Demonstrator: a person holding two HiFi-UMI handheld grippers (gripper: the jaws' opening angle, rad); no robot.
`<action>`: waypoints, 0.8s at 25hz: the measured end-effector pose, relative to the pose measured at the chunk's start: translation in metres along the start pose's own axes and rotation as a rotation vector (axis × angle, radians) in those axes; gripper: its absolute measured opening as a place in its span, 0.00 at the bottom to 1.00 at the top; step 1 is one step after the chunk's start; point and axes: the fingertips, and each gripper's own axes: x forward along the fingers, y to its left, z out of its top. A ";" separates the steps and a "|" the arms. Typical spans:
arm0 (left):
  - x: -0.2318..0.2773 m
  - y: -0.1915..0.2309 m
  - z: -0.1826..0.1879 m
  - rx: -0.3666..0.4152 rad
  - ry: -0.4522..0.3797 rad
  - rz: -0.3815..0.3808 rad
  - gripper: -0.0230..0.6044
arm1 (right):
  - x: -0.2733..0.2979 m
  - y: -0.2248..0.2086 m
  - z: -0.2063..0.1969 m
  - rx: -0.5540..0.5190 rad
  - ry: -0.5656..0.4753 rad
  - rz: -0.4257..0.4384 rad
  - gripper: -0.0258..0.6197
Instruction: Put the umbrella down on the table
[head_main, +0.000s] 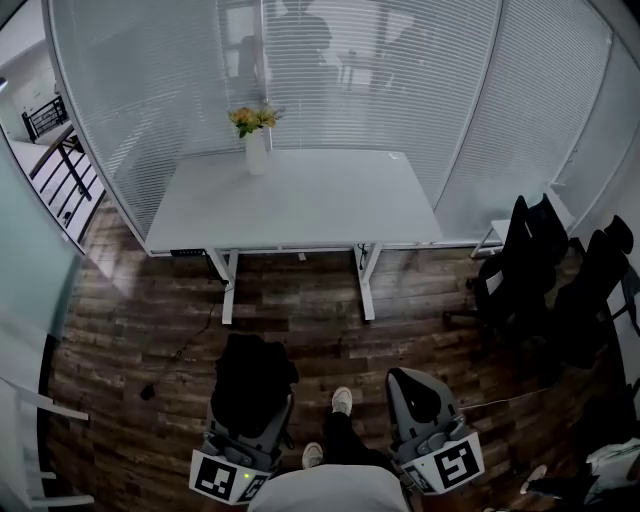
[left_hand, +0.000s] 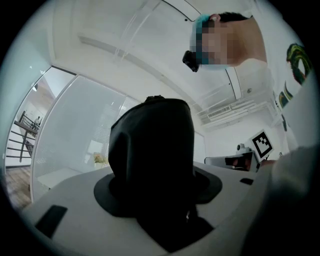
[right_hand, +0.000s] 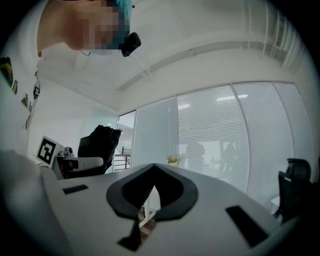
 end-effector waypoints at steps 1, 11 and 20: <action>0.004 0.003 -0.001 -0.002 -0.001 0.003 0.46 | 0.005 -0.002 0.000 -0.002 -0.002 0.004 0.05; 0.090 0.019 -0.011 0.017 -0.014 0.021 0.46 | 0.060 -0.075 -0.002 -0.004 -0.027 0.024 0.05; 0.193 0.024 -0.024 0.020 -0.004 0.033 0.46 | 0.111 -0.166 -0.005 0.005 -0.022 0.042 0.05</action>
